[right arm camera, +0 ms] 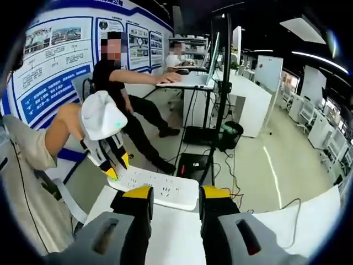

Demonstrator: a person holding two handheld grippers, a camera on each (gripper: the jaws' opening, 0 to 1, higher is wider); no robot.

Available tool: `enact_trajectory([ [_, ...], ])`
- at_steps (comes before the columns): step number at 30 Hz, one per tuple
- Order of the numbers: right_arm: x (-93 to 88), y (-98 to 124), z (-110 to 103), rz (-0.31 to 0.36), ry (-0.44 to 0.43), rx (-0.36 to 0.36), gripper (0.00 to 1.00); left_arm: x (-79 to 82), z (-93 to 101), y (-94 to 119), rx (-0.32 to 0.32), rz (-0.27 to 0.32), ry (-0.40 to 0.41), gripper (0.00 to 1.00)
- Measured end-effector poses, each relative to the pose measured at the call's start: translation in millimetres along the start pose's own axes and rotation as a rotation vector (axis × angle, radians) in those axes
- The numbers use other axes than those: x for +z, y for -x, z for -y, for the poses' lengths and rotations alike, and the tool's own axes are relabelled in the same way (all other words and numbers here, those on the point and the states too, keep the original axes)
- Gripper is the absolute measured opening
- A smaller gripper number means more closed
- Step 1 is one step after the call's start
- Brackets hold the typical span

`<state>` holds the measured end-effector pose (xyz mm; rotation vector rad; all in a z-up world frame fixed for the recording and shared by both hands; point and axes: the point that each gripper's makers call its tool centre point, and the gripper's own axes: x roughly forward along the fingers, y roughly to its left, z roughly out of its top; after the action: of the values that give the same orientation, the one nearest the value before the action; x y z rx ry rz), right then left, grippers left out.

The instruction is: Pick up the power strip scattered on the table, fix it on the side mounting bracket of the table, and press the switch

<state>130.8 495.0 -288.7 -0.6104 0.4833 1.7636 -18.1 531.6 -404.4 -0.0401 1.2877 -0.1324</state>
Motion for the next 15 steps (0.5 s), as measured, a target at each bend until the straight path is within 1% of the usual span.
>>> enact_trajectory([
  [7,-11.8,-28.8,-4.8,-0.039,-0.013,0.022,0.27,-0.8,-0.5,0.0,0.000,0.009,-0.004,0.29],
  [12,-16.2,-39.3,-4.2,-0.052,-0.023,0.031,0.25,-0.4,-5.4,-0.5,-0.001,0.011,-0.003,0.29],
  [15,-18.9,-43.9,-4.1,-0.057,-0.033,0.033,0.24,-0.8,-5.0,-0.6,-0.003,0.012,-0.003,0.29],
])
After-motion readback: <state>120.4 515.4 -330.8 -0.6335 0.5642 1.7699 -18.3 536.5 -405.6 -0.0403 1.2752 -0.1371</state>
